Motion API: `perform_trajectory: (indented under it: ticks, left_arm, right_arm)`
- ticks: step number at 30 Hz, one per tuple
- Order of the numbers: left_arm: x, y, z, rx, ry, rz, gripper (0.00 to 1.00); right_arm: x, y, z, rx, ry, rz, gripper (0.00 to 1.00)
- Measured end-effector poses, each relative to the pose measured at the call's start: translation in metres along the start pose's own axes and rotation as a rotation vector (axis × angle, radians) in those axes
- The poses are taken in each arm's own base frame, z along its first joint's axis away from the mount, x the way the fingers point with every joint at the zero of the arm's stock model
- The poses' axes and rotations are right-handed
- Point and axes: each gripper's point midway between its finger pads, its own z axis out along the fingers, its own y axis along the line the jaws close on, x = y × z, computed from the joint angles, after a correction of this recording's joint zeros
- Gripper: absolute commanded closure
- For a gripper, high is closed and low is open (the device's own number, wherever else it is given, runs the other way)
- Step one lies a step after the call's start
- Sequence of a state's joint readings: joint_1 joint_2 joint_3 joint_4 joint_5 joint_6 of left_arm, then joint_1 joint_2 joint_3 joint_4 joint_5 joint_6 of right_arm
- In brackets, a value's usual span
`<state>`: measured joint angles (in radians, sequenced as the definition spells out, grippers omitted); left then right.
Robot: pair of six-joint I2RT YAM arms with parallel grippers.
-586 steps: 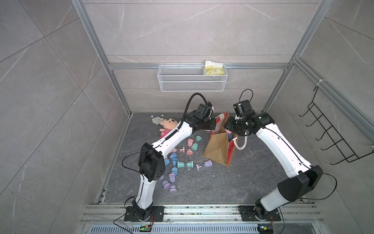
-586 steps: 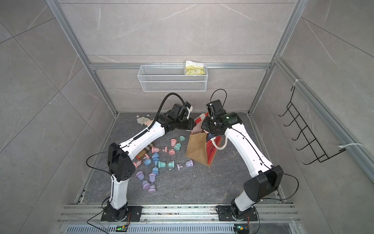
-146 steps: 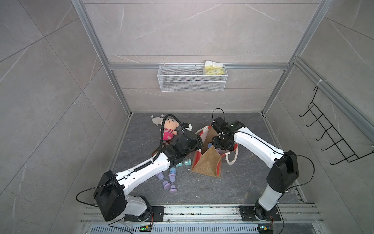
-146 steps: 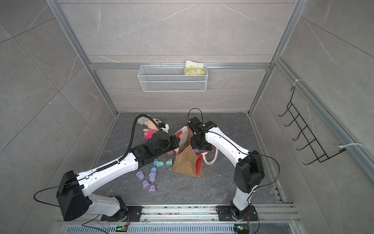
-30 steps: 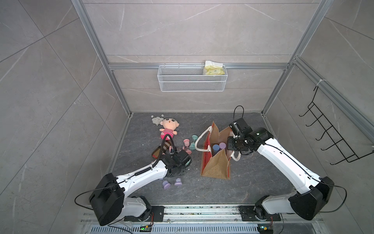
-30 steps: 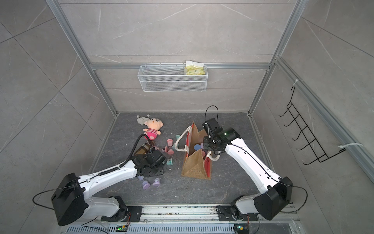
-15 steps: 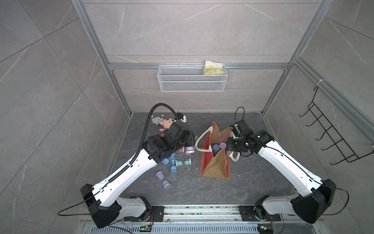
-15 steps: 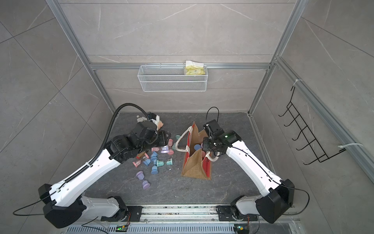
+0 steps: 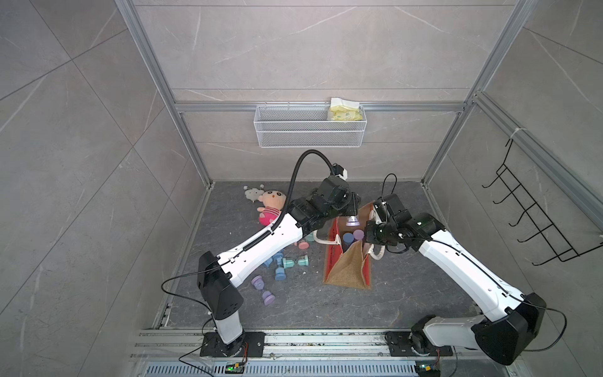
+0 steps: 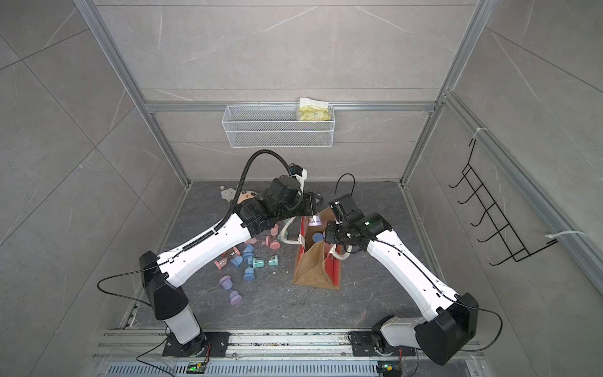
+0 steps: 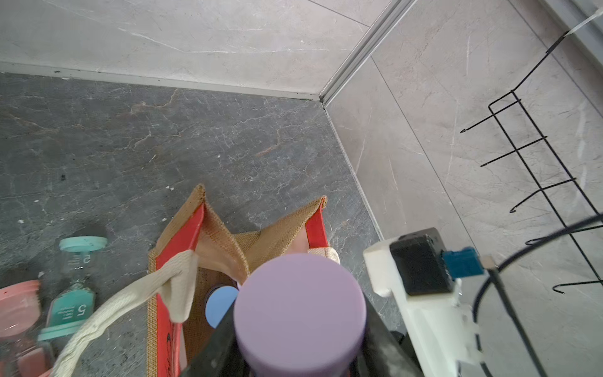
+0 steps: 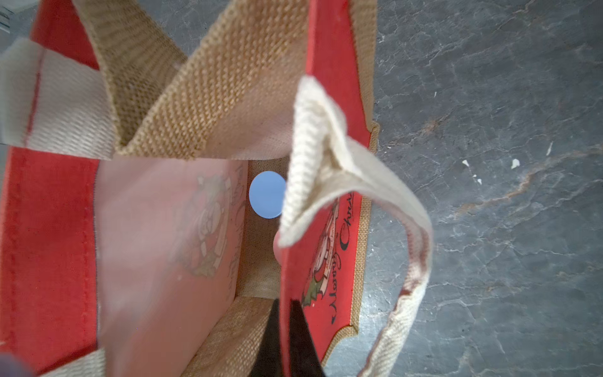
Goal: Put the hourglass into the canvas bag
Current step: Place the hourglass in the canvas bag.
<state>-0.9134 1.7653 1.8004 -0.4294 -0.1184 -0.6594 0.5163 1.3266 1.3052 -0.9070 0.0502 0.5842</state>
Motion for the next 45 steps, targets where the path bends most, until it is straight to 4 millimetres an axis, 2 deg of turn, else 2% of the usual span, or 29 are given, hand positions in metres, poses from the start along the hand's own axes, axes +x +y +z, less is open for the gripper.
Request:
perform_trajectory:
  ticks: [6,12,14,28,31,35,39,43,45]
  left_arm:
    - [0.01,0.012,0.014,-0.039,-0.01,-0.009,1.0]
    - [0.046,0.048,0.027,-0.162,0.036,0.02,1.0]
    - [0.052,0.053,0.027,-0.19,0.038,0.047,1.0]
    - [0.078,0.04,0.02,-0.166,0.132,0.296,1.0]
    - [0.086,0.033,0.026,-0.135,0.184,0.312,1.0]
    - [0.098,0.027,0.046,-0.119,0.263,0.329,1.0]
    - [0.115,0.038,0.058,-0.154,0.325,0.338,1.0]
    - [0.116,0.04,0.06,-0.164,0.326,0.333,0.99]
    - [0.118,0.042,0.063,-0.17,0.329,0.322,0.95]
  right_arm:
    - [-0.001,0.002,0.0,-0.013,0.0,0.011,1.0]
    - [-0.003,-0.002,0.0,-0.005,-0.003,0.018,1.0]
    - [-0.002,-0.004,-0.001,0.001,-0.003,0.019,1.0]
    - [-0.008,-0.019,-0.012,0.04,-0.006,0.049,1.0]
    - [-0.009,-0.019,-0.011,0.032,-0.001,0.057,1.0]
    - [-0.009,-0.02,-0.011,0.022,0.005,0.067,1.0]
    - [-0.011,-0.021,-0.011,0.018,0.0,0.079,1.0]
    - [-0.011,-0.023,-0.01,0.017,0.001,0.093,1.0]
    - [-0.01,-0.024,-0.01,0.011,-0.001,0.102,1.0]
